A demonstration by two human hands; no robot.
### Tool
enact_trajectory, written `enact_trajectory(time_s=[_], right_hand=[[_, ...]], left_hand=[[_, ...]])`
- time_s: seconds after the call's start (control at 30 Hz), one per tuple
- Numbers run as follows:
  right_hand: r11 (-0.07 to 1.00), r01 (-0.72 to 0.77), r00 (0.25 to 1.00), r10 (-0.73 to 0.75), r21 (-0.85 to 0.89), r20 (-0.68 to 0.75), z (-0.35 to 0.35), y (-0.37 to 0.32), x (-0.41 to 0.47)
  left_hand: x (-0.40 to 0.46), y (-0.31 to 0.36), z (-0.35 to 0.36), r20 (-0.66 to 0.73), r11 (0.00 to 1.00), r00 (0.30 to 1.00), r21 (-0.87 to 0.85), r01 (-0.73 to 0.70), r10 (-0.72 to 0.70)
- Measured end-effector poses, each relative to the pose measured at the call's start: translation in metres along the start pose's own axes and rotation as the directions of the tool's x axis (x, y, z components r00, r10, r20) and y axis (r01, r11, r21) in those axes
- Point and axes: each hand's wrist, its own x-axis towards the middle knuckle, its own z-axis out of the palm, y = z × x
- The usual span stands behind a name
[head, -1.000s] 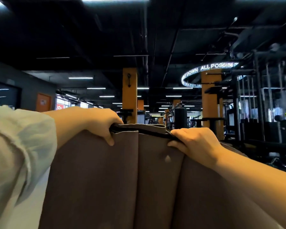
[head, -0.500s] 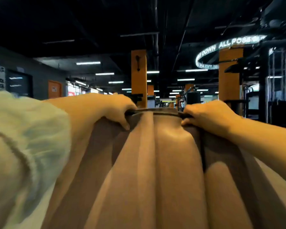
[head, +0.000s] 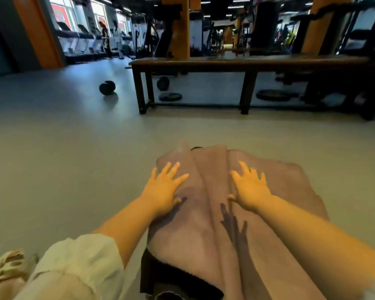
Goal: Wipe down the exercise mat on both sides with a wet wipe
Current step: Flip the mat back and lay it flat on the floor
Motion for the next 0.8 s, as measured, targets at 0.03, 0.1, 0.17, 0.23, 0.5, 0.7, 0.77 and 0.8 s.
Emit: enact_trajectory(time_s=[0.03,0.1,0.17,0.23,0.5,0.7,0.77,0.8], right_hand=[[1.000,-0.009,0.999,0.009,0.015,0.040,0.015,-0.001,-0.008],[0.999,-0.025,0.995,0.021,0.044,0.095,0.037,-0.006,-0.023],[0.995,-0.046,0.992,0.035,0.087,0.122,0.050,-0.012,-0.036],[0.988,-0.061,0.990,0.042,0.140,0.131,0.060,-0.021,-0.048],[0.886,-0.061,0.986,-0.019,0.461,0.167,0.099,-0.074,-0.094],[0.839,-0.050,0.959,-0.112,0.542,0.261,0.109,-0.102,-0.112],[0.851,-0.055,0.958,-0.103,0.522,0.269,0.111,-0.107,-0.113],[0.855,-0.059,0.958,-0.096,0.515,0.269,0.111,-0.110,-0.113]], left_hand=[[-0.007,0.005,0.015,0.020,0.999,1.000,-0.042,-0.006,0.007],[-0.022,0.014,0.040,0.071,0.988,0.997,-0.151,0.015,-0.004],[-0.037,0.021,0.059,0.118,0.960,0.992,-0.268,0.082,-0.051],[-0.053,0.029,0.074,0.175,0.907,0.976,-0.377,0.186,-0.127],[-0.092,0.045,0.115,0.432,0.134,0.794,-0.838,0.528,-0.428],[-0.092,0.024,0.128,0.649,-0.223,0.563,-0.733,0.643,-0.511],[-0.090,0.018,0.124,0.696,-0.336,0.562,-0.713,0.616,-0.447],[-0.087,0.014,0.119,0.668,-0.291,0.582,-0.736,0.612,-0.464]])
